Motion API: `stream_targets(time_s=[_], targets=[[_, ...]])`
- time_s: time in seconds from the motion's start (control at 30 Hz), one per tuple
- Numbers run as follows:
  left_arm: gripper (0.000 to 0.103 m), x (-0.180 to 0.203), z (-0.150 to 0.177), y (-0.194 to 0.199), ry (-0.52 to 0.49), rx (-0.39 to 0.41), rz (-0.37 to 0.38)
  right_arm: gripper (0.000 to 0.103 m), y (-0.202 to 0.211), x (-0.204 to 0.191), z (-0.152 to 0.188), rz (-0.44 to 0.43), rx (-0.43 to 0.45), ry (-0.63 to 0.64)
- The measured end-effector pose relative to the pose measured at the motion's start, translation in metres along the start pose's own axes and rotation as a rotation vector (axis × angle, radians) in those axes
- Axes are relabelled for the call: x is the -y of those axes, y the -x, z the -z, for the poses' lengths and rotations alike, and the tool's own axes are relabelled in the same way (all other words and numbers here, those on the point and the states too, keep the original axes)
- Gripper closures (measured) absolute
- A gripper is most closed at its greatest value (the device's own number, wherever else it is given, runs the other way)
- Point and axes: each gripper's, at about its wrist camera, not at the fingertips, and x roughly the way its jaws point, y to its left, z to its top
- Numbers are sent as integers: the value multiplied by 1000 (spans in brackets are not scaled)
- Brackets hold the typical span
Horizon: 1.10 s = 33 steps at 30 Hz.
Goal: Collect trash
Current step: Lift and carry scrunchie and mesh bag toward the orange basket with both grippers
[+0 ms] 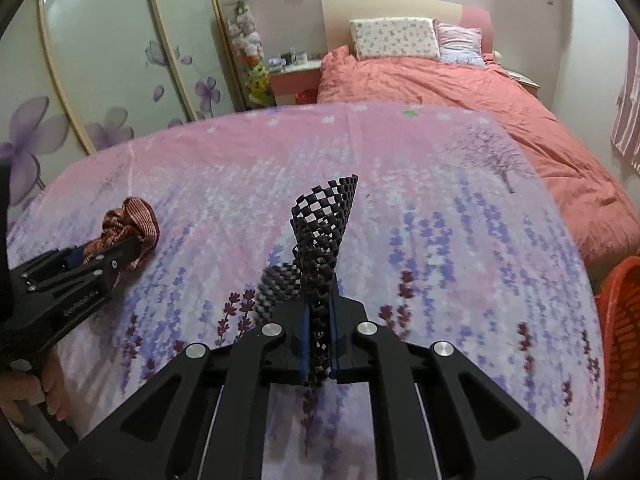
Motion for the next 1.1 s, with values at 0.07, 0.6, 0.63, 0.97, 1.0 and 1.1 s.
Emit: stream_targets(time_s=[0.07, 0.6, 0.63, 0.97, 1.0, 1.1], targets=[[66, 1, -1, 12, 1, 23, 1, 96, 14, 4, -2, 3, 26, -7], [66, 44, -9, 117, -18, 162, 44, 96, 131, 39, 2, 86, 260, -32], [66, 50, -9, 122, -24, 168, 54, 96, 138, 41, 3, 95, 275, -34], [66, 113, -8, 163, -99, 220, 155, 96, 175, 77, 16, 140, 352, -92], [66, 120, -8, 165, -106, 223, 166, 96, 176, 78, 18, 142, 355, -97], [66, 139, -9, 169, -124, 226, 190, 96, 181, 89, 23, 153, 365, -113]])
